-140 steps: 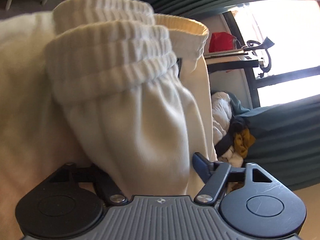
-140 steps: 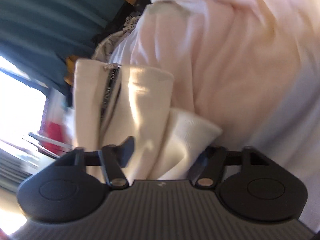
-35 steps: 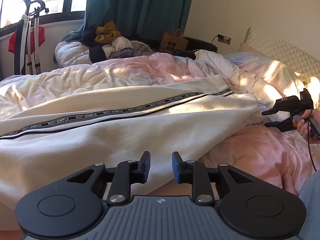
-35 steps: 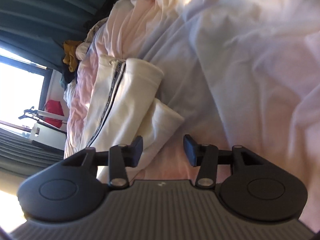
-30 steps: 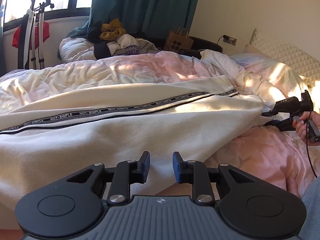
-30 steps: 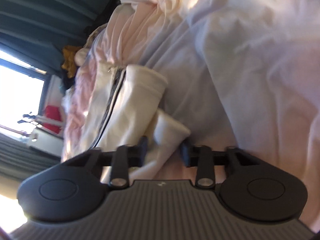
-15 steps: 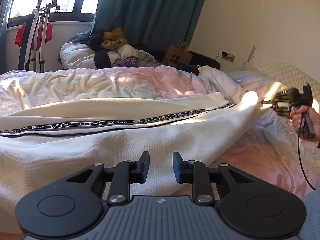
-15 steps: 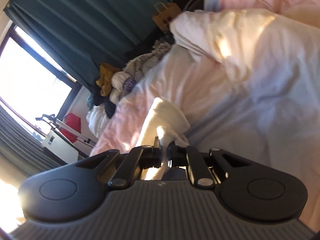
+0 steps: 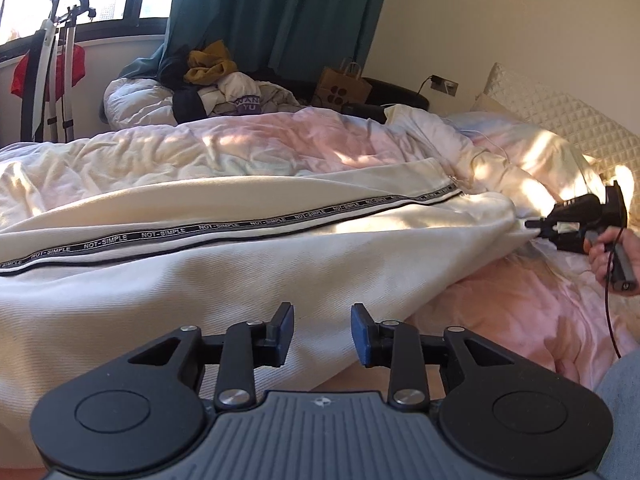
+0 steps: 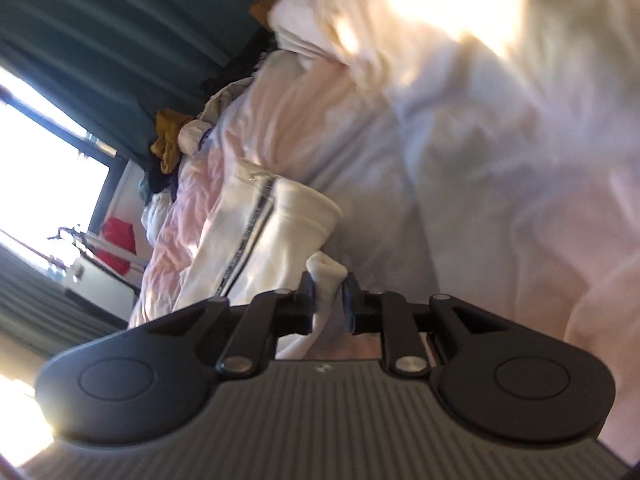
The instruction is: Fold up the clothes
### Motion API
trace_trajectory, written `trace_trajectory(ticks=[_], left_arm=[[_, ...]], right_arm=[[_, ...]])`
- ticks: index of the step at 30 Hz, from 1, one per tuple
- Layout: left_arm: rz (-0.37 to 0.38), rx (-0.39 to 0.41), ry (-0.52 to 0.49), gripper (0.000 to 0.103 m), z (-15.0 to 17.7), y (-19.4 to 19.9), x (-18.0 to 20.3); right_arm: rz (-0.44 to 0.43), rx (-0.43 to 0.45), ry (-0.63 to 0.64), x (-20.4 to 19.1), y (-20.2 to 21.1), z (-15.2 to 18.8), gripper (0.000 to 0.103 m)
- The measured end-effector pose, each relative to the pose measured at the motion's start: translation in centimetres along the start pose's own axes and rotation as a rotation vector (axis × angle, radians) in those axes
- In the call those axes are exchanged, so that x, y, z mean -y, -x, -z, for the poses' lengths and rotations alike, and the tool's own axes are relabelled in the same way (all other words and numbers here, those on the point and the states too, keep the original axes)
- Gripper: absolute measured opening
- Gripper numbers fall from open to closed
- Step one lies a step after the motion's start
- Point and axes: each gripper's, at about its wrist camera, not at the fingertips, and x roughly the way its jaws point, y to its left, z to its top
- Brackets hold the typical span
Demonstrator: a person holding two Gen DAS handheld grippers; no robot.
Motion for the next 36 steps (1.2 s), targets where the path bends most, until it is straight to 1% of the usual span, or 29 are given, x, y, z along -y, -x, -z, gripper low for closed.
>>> trace_trajectory(ticks=[1,2,3,4,5,6,8,11,12,15,16,18,19,20,21,22,23,25,27,29,32,34,36], left_arm=[[-0.002,-0.005,-0.007,0.042,0.1,-0.2,0.1],[-0.005,-0.011,-0.014,0.042,0.1,-0.5,0.2],[-0.007,-0.016,-0.021,0.042,0.2,-0.7,0.3],[-0.010,-0.022,-0.027,0.043,0.2,-0.9,0.4],[-0.012,-0.022,-0.035,0.044,0.2,-1.1,0.4],[-0.013,-0.022,-0.042,0.044,0.3,-1.3,0.5],[-0.016,-0.021,-0.056,0.045,0.3,-1.7,0.6],[-0.026,-0.027,-0.072,0.045,0.4,-2.4,0.7],[-0.030,-0.029,-0.073,0.044,0.4,-2.5,0.7],[-0.040,-0.040,-0.065,0.043,0.3,-2.9,0.7],[-0.044,-0.043,-0.065,0.041,0.2,-3.0,0.7],[-0.059,-0.045,-0.080,0.033,0.2,-3.1,0.8],[-0.069,-0.049,-0.084,0.023,0.2,-3.2,0.7],[-0.076,-0.054,-0.080,0.010,0.2,-3.3,0.6],[-0.073,-0.054,-0.063,0.006,0.2,-3.3,0.2],[-0.068,-0.054,-0.044,0.002,0.1,-3.3,-0.1],[-0.063,-0.051,-0.038,0.000,0.0,-3.2,-0.3],[-0.053,-0.042,-0.030,0.000,-0.1,-2.9,-0.6],[-0.033,-0.012,-0.027,0.000,-0.5,-1.9,-0.6],[-0.013,0.020,-0.024,0.000,-1.0,-0.9,-0.5],[0.029,0.066,-0.024,0.000,-1.8,0.9,-0.4],[0.051,0.066,-0.018,0.000,-2.0,1.5,-0.3],[0.062,0.049,-0.013,0.000,-1.8,1.6,-0.2]], right_arm=[[0.022,0.012,0.028,-0.7,0.2,-0.2,0.020],[0.061,0.034,0.057,-1.4,0.6,-0.2,0.024],[0.101,0.057,0.085,-2.0,1.0,-0.3,0.034],[0.145,0.080,0.107,-2.5,1.3,-0.4,0.047],[0.187,0.102,0.112,-2.7,1.6,-0.4,0.052],[0.193,0.115,0.111,-2.5,1.9,-0.5,0.054],[0.120,0.095,0.089,-1.8,1.8,-0.6,0.054],[-0.011,0.026,-0.001,-1.4,0.1,-0.8,0.054],[-0.030,0.003,-0.025,-1.3,-0.6,-0.8,0.054],[0.030,-0.071,-0.072,-1.5,-3.5,-0.6,0.056],[0.045,-0.087,-0.094,-1.5,-4.3,-0.5,0.055],[0.057,-0.096,-0.157,-1.1,-5.5,-0.2,0.055],[0.069,-0.089,-0.171,-1.1,-6.0,-0.1,0.053],[0.090,-0.064,-0.158,-1.5,-6.0,0.0,0.050],[0.108,-0.041,-0.148,-2.0,-5.9,0.0,0.040],[0.121,-0.023,-0.143,-2.3,-5.8,0.0,0.022],[0.133,-0.004,-0.139,-2.7,-5.6,0.0,0.015],[0.133,0.023,-0.120,-3.5,-5.1,0.0,0.007],[0.121,0.062,-0.070,-5.0,-3.8,-0.2,0.006],[0.088,0.102,-0.061,-6.0,-2.2,-0.1,0.006],[0.091,0.110,-0.076,-5.4,-0.4,0.4,0.006],[0.092,0.116,-0.085,-5.0,0.8,0.8,0.006],[0.094,0.122,-0.094,-4.6,2.0,1.1,0.006]])
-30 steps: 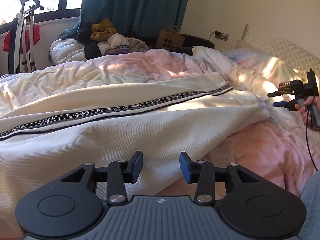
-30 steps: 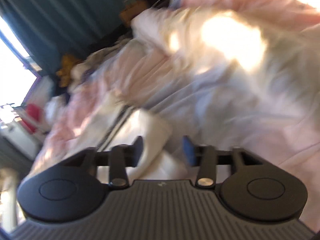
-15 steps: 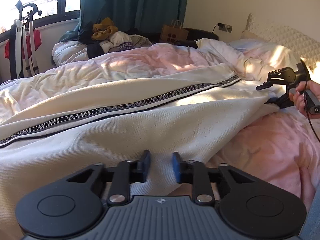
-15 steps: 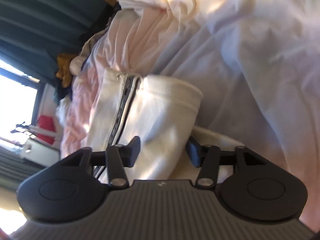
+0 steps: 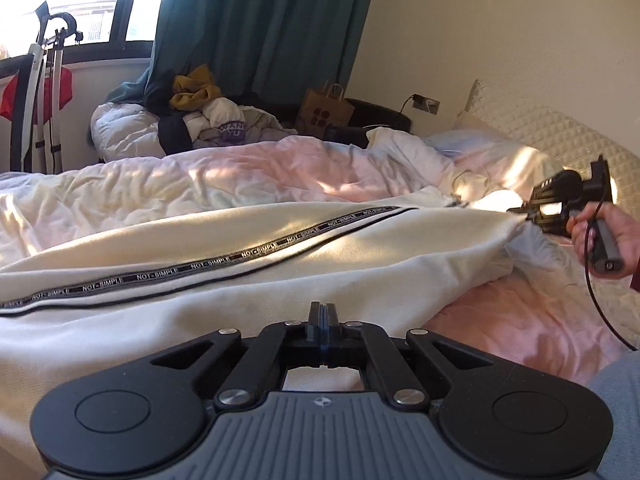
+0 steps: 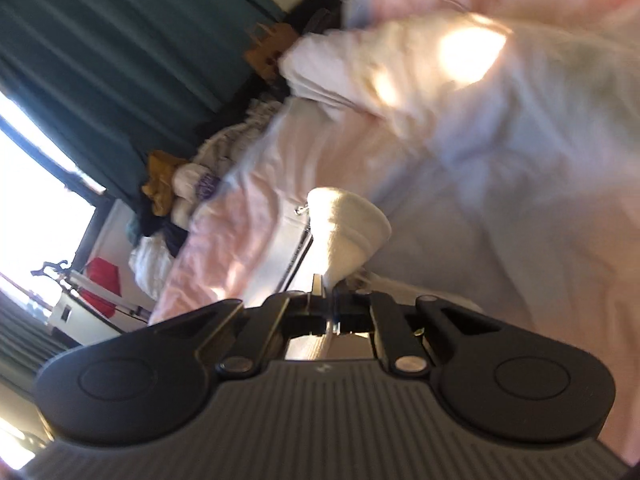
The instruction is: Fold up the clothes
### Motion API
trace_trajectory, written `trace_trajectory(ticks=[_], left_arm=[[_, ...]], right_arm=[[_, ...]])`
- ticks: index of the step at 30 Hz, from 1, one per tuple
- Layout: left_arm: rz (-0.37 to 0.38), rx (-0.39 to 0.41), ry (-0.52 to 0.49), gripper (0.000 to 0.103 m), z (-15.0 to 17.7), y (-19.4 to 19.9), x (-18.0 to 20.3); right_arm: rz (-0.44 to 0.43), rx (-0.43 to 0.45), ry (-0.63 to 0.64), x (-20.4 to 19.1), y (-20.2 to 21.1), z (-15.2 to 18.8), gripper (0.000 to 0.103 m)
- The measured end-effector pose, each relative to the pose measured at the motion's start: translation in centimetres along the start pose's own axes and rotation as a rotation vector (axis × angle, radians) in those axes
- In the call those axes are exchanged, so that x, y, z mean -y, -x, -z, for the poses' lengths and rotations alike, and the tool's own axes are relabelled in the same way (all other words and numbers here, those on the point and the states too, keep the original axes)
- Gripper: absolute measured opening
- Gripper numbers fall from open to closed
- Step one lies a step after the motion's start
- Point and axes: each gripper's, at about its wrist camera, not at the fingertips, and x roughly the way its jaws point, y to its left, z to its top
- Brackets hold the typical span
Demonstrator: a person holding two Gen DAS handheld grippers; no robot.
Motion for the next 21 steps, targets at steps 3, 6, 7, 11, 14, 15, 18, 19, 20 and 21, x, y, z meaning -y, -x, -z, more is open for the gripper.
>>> trace_trajectory(ticks=[3,6,7,11,14,15,18,19,20,21], left_arm=[[-0.007,-0.047,-0.016,0.000,0.7,-0.6,0.4],[-0.013,-0.089,-0.033,0.000,1.5,-1.3,0.7],[-0.009,-0.093,-0.037,0.001,1.6,-1.4,0.8],[0.018,-0.057,-0.017,0.009,1.5,-0.9,0.8],[0.026,-0.004,0.015,0.020,1.1,-0.1,0.4],[0.021,0.011,0.027,0.020,1.0,0.1,0.2],[-0.006,0.035,0.071,0.028,0.7,0.3,-0.4],[-0.020,0.040,0.081,0.029,0.6,0.3,-0.6],[-0.033,0.044,0.086,0.031,0.5,0.2,-0.7],[-0.047,0.047,0.093,0.031,0.4,0.2,-1.0]], right_arm=[[0.020,-0.048,-0.039,2.1,0.0,1.1,0.006],[0.013,-0.090,-0.086,3.6,-0.1,2.0,0.008],[0.002,-0.093,-0.101,3.8,0.0,2.1,0.009],[-0.028,-0.118,-0.160,4.7,0.6,2.4,0.013],[-0.014,-0.143,-0.190,5.4,0.4,2.4,0.044],[-0.007,-0.146,-0.200,5.6,0.2,2.3,0.061],[-0.010,-0.166,-0.227,6.5,-0.9,2.5,0.071],[-0.029,-0.184,-0.238,6.8,-1.5,2.6,0.071],[-0.048,-0.201,-0.252,7.0,-2.2,2.7,0.071],[-0.063,-0.213,-0.264,7.2,-2.9,2.8,0.071]])
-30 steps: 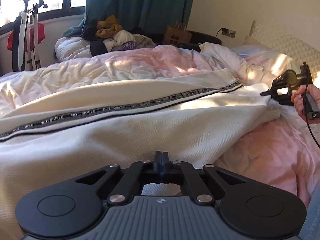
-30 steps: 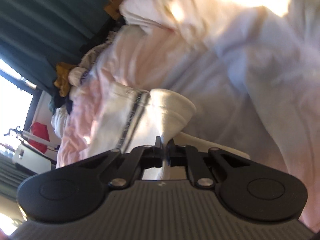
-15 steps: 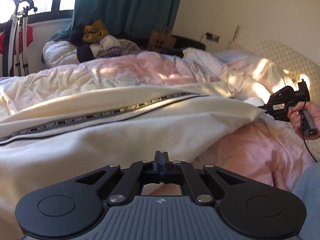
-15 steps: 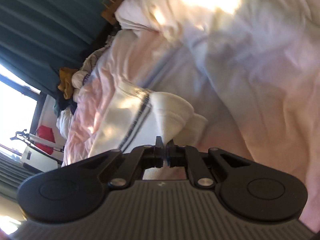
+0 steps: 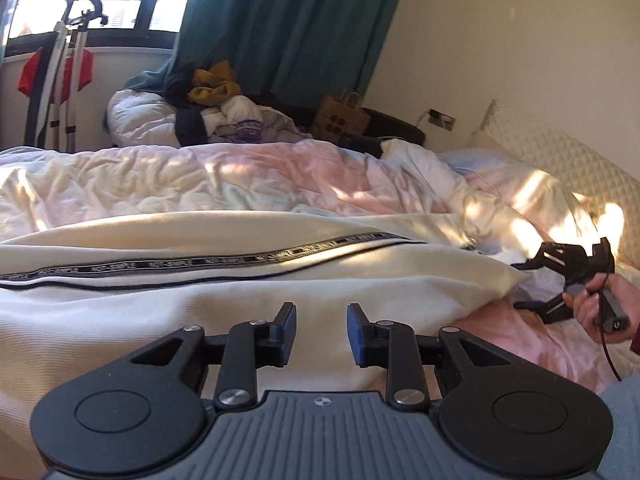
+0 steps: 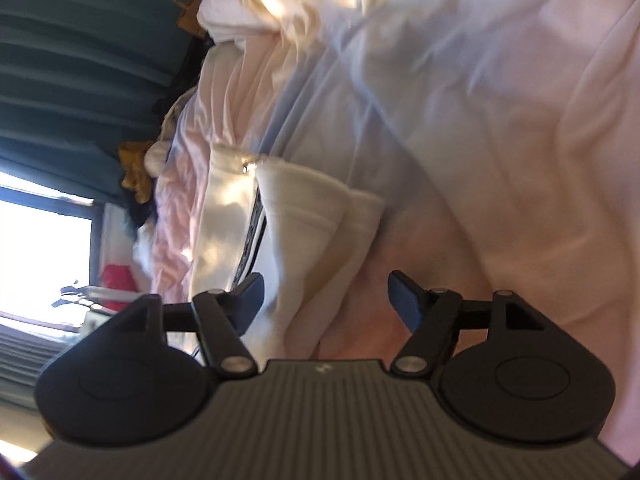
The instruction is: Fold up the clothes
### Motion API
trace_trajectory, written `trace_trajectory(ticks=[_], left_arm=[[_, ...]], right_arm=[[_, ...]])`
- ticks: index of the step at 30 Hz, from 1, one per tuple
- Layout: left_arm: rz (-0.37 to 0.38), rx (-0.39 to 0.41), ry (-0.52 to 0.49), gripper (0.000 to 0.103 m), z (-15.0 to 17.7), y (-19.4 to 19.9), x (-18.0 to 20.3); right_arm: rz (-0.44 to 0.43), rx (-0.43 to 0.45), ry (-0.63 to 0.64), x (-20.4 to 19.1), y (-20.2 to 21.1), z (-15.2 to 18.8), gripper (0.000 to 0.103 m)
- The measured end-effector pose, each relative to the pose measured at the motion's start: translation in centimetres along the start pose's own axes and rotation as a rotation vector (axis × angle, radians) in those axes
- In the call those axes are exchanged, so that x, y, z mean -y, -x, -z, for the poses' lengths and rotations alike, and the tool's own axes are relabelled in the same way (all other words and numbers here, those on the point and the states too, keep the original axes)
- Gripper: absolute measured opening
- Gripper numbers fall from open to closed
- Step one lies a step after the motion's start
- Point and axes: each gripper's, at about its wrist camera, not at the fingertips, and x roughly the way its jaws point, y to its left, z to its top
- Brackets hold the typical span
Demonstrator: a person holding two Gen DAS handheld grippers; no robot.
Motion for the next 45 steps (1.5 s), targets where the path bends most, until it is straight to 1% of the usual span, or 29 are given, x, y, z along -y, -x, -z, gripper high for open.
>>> trace_trajectory(ticks=[3,7,8,9,10,11,13,15,16,17,21,23,26,27,28,30,33,35,37,38,42,45], left_arm=[[-0.017,0.004,0.031,0.032,-0.2,-0.3,-0.7],[-0.021,0.023,0.040,0.032,-0.3,-0.5,-1.3],[-0.020,0.029,0.045,0.032,-0.4,-0.6,-1.5],[-0.018,0.035,0.049,0.032,-0.4,-0.6,-1.6],[-0.022,0.040,0.056,0.032,-0.4,-0.6,-1.7],[-0.024,0.046,0.063,0.032,-0.5,-0.6,-1.8],[-0.025,0.061,0.063,0.033,-0.7,-0.5,-1.9],[-0.032,0.074,0.067,0.033,-0.9,-0.3,-2.1],[-0.034,0.077,0.072,0.034,-1.0,-0.3,-2.3],[-0.036,0.081,0.078,0.034,-1.1,-0.2,-2.4],[-0.065,0.085,0.093,0.035,-1.4,0.0,-3.0],[-0.118,0.057,0.095,0.036,-1.6,-0.3,-3.3],[-0.205,-0.052,0.126,0.036,-1.3,-1.5,-4.4],[-0.213,-0.086,0.139,0.036,-1.1,-1.8,-4.8],[-0.211,-0.104,0.151,0.036,-1.0,-2.0,-5.1],[-0.207,-0.106,0.157,0.036,-1.0,-1.8,-5.5],[-0.189,-0.092,0.184,0.035,-1.2,-1.1,-6.0],[-0.174,-0.071,0.202,0.036,-1.5,-0.3,-6.2],[-0.154,-0.031,0.217,0.038,-1.9,0.6,-6.3],[-0.144,-0.006,0.225,0.039,-2.2,1.1,-6.4],[-0.103,0.110,0.308,0.043,-3.2,4.2,-7.5],[-0.121,0.168,0.380,0.044,-3.7,6.5,-8.7]], right_arm=[[-0.028,0.021,0.010,-0.3,-1.5,-0.6,0.071],[-0.056,0.053,0.028,-1.0,-3.6,-1.6,0.071],[-0.054,0.058,0.030,-1.4,-4.0,-1.9,0.069],[-0.056,0.065,0.043,-1.8,-4.1,-2.1,0.056],[-0.066,0.075,0.071,-2.5,-3.9,-2.3,0.040],[-0.076,0.084,0.100,-3.2,-3.7,-2.4,0.037],[-0.095,0.102,0.158,-4.5,-3.2,-2.7,0.024],[-0.105,0.121,0.214,-5.8,-2.7,-3.0,0.019],[-0.088,0.131,0.240,-6.2,-2.3,-2.9,0.017],[-0.071,0.137,0.254,-6.2,-2.1,-2.8,0.016],[0.000,0.146,0.236,-4.5,-2.4,-2.6,0.015],[0.029,0.153,0.239,-4.0,-2.5,-2.4,0.015],[0.036,0.185,0.327,-6.0,-1.8,-1.6,0.015],[0.039,0.196,0.356,-6.6,-1.6,-1.4,0.015],[0.042,0.209,0.395,-7.6,-1.2,-1.1,0.015],[0.049,0.242,0.508,-10.9,0.0,-0.1,0.015],[0.029,0.303,0.701,-16.6,2.0,2.7,0.015],[-0.017,0.330,0.820,-20.5,3.2,6.0,0.014],[-0.064,0.356,0.940,-24.4,4.3,9.2,0.014],[-0.084,0.364,0.999,-25.9,4.6,11.1,0.014],[-0.134,0.366,1.233,-28.9,3.9,20.8,0.014],[-0.167,0.359,1.401,-30.7,3.2,28.1,0.014]])
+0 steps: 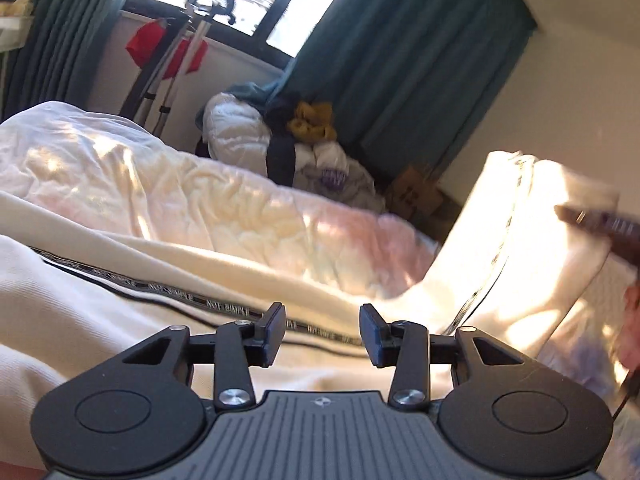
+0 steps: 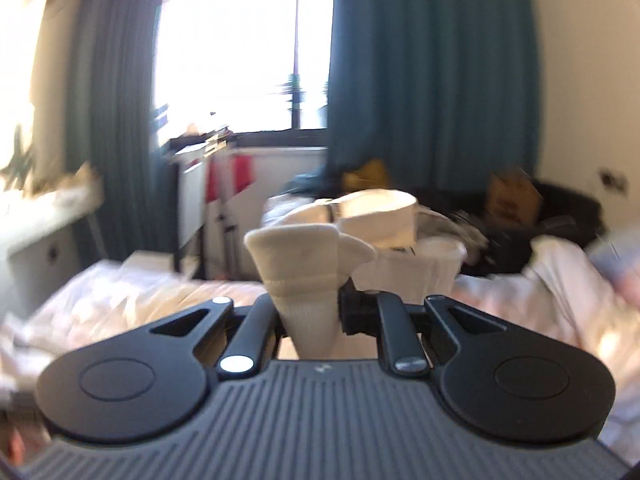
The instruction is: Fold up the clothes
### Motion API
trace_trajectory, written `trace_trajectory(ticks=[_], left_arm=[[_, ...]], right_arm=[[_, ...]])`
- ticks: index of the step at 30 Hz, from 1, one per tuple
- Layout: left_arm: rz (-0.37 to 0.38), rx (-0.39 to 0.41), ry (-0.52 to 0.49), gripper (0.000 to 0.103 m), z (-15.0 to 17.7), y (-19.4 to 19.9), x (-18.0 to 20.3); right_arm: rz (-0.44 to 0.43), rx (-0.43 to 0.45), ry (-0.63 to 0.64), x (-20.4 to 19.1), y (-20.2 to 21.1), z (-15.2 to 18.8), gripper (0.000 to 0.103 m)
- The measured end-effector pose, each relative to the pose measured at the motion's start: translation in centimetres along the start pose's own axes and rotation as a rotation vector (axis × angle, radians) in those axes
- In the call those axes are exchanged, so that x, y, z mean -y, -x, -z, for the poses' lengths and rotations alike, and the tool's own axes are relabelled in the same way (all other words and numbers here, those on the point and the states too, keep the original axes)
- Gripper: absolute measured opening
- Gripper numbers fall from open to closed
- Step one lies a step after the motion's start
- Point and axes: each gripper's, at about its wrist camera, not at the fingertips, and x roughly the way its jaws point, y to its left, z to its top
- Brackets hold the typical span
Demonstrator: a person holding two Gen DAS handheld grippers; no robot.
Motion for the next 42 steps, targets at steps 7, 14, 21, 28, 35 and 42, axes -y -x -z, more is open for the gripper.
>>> trace_trajectory(ticks=[7,14,21,28,35,42], left_arm=[[-0.069,0.023,0.117,0.048,-1.5,3.1,-3.2],[0.039,-0.033,0.097,0.051,-0.6,1.5,-2.1],[0.097,-0.088,0.124,0.052,0.8,0.1,-2.1],[0.103,-0.112,0.088,0.052,1.2,-0.9,-1.3],[0.051,-0.203,0.002,0.054,-0.3,-5.8,0.4],[0.009,-0.350,0.009,0.055,-2.3,-13.1,0.2]], right_arm=[[-0.129,-0.186,0.081,-10.2,-1.8,9.2,0.014],[-0.162,-0.229,0.087,-12.5,-1.0,12.6,0.014],[-0.182,-0.277,0.094,-14.7,-1.1,15.3,0.014],[-0.204,-0.279,0.080,-14.6,-1.4,15.7,0.014],[-0.216,-0.270,0.099,-14.9,-1.6,15.9,0.014],[-0.226,-0.260,0.122,-15.3,-1.7,16.1,0.014]])
